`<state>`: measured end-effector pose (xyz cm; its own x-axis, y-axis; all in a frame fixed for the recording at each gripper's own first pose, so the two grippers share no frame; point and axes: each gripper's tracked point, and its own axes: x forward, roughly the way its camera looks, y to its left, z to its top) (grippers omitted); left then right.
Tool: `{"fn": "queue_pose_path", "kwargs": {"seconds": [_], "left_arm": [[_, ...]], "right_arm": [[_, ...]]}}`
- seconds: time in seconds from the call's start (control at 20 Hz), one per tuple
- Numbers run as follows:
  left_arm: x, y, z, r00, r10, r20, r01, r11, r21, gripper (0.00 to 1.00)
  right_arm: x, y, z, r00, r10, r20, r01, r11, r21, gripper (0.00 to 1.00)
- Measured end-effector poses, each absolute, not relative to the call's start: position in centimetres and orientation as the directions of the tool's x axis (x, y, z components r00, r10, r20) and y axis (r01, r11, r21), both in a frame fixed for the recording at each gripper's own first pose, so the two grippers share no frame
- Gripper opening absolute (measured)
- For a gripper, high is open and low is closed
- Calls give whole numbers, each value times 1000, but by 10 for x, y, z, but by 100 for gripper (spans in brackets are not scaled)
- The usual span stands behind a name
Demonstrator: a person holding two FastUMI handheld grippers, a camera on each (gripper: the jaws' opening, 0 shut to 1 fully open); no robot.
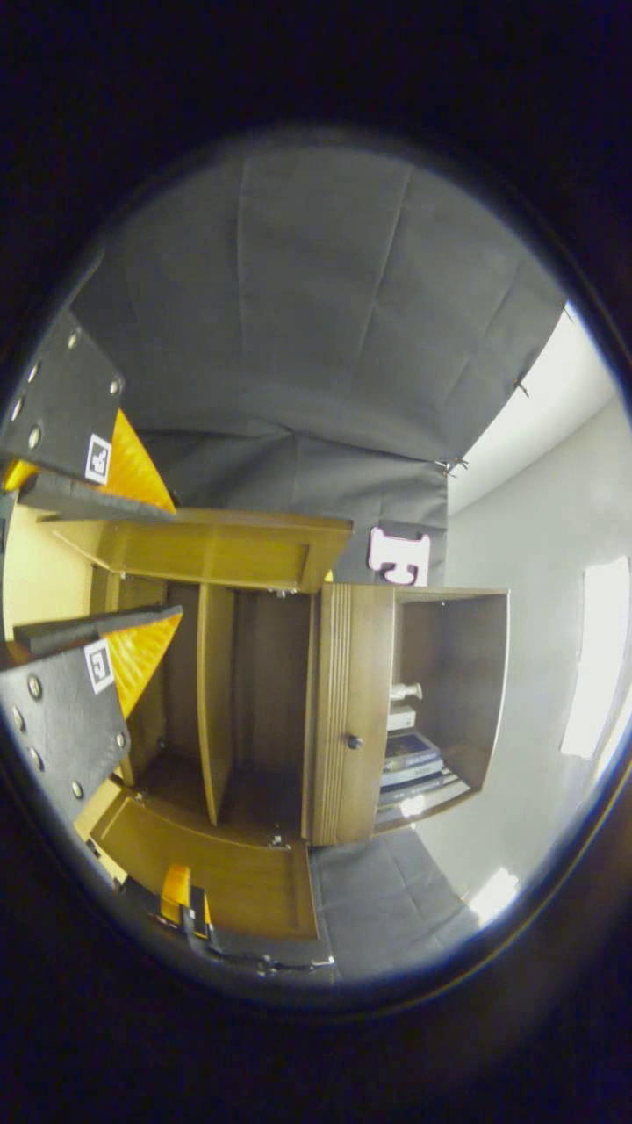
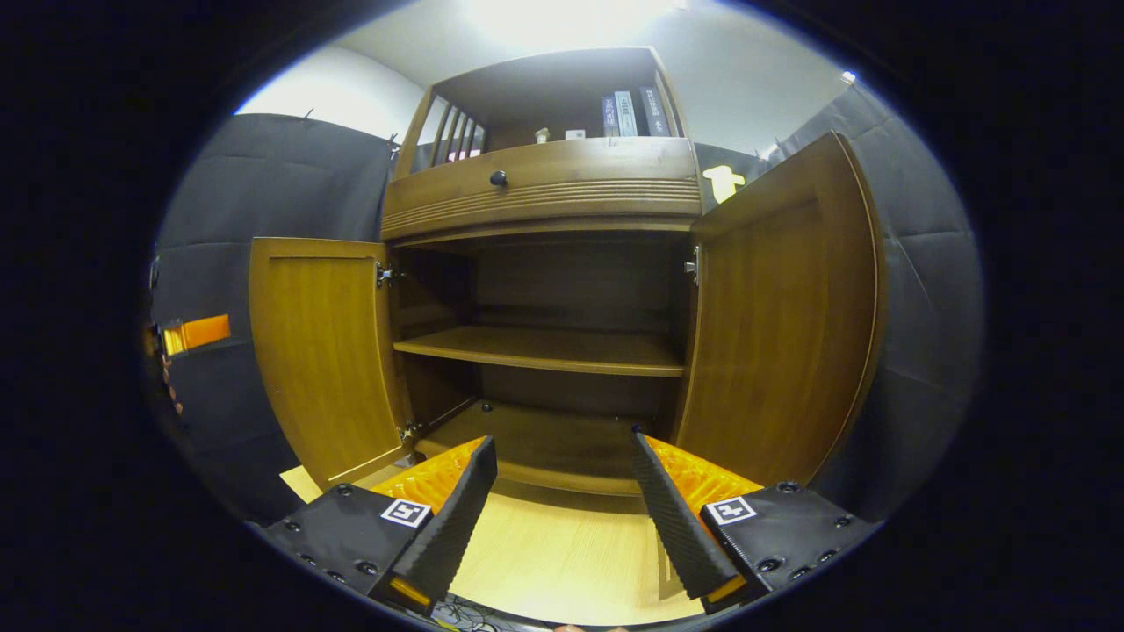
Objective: Open the right door of the double-door shoe cabinet with the right hand, and open the left door with the left hand.
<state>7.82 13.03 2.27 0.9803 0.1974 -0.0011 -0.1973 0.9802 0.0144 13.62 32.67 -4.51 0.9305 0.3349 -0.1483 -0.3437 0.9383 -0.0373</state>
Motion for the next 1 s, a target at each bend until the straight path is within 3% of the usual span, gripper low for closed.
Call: {"fn": "queue_pose_path", "kwargs": {"seconds": [0.15,0.45,0.5,0.6,0.75,0.8,1.0], "left_arm": [[85,106,19,977,214,7,-214,976,-31,98],[102,68,21,983,182,20,-182,983,-2,98],[105,65,22,985,173,15,-173,985,19,98],[108,60,17,988,156,-5,-155,986,58,98],[104,56,12,990,139,-21,-136,985,109,98],[105,56,9,991,133,-30,-128,984,120,98],[101,58,-12,991,102,-85,-90,987,136,98]], "right_arm": [[132,311,-39,934,334,-125,-340,940,-25,96],[130,297,-31,954,283,-98,-284,959,3,99],[130,302,-29,954,283,-102,-283,959,11,96],[132,312,-28,952,281,-122,-282,959,11,99],[134,329,-23,952,279,-126,-280,960,12,96],[135,336,-24,949,284,-136,-285,958,13,100],[141,354,-25,948,280,-151,-282,959,8,96]]}}
